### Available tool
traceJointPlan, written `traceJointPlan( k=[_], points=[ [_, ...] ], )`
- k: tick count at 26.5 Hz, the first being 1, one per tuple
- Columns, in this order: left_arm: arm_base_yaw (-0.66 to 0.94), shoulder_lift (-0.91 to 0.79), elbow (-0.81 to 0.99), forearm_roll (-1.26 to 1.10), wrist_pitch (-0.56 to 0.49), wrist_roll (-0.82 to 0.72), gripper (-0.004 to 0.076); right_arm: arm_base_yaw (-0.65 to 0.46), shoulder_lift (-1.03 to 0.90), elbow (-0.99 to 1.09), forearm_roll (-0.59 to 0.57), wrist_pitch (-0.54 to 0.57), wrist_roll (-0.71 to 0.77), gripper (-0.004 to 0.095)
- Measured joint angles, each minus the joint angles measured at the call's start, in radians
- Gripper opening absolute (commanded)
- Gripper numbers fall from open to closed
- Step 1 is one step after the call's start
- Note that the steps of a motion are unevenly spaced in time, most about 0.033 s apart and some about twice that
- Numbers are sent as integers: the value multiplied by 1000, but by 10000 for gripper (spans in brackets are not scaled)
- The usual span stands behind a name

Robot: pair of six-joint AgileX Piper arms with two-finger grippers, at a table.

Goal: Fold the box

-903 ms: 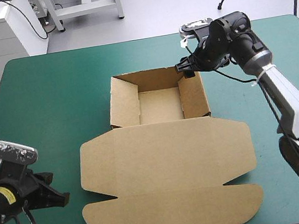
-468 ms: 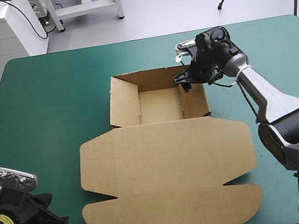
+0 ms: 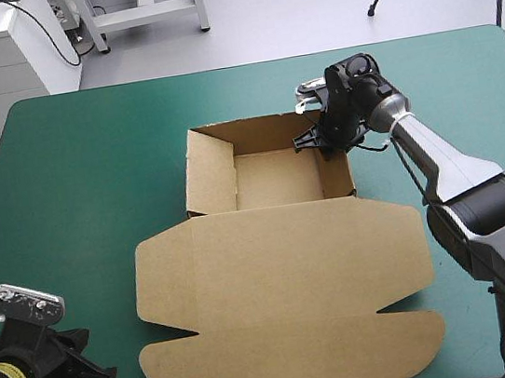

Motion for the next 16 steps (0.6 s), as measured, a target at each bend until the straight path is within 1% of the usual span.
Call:
traceJointPlan(
  k=[4,9,12,16],
  points=[
    [0,0,33,0,0,0,-10,0,0,0,-18,-2,4,-24],
    [0,0,53,0,-10,0,-10,0,0,-2,-25,-18,14,-23],
    [0,-1,53,0,-32,0,-10,1,0,-17,-59,-9,10,-23],
    [0,-1,53,0,-56,0,-10,-30,1,-105,-104,2,-25,-23]
  ],
)
